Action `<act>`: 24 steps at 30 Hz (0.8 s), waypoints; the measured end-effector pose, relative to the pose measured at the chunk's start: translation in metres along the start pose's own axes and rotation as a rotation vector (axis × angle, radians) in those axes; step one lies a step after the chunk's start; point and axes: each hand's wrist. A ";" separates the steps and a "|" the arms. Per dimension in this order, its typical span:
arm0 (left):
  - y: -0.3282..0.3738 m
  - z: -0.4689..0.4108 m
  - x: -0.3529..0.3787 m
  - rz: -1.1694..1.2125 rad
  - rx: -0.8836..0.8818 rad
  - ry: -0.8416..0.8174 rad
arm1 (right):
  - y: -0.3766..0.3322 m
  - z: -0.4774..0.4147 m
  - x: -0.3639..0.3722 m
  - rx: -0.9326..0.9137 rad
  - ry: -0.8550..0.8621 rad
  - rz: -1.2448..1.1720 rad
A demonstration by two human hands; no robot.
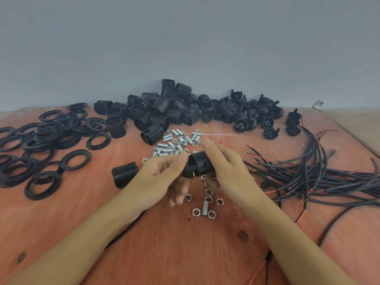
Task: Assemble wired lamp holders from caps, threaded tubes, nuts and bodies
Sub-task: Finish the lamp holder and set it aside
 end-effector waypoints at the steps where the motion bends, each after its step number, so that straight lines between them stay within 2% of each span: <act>1: 0.000 0.000 -0.001 0.002 0.003 -0.027 | 0.000 0.001 0.001 0.015 -0.004 0.007; 5: -0.002 0.001 -0.004 -0.034 0.006 -0.042 | -0.001 0.005 0.006 0.088 -0.032 -0.081; 13: -0.006 -0.001 0.002 -0.117 0.033 0.023 | 0.011 0.006 0.009 -0.074 0.114 0.232; 21: -0.008 0.001 0.002 -0.184 0.071 0.070 | 0.012 0.012 0.007 -0.150 0.057 0.347; 24: -0.009 0.000 0.001 -0.216 0.089 0.089 | 0.011 0.013 0.008 -0.137 0.024 0.314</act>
Point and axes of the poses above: each hand's wrist, its own z-axis away from the middle knuckle, its own x-axis out of the palm, y = z × x, and after that the axes turned 13 degrees about -z, right-handed
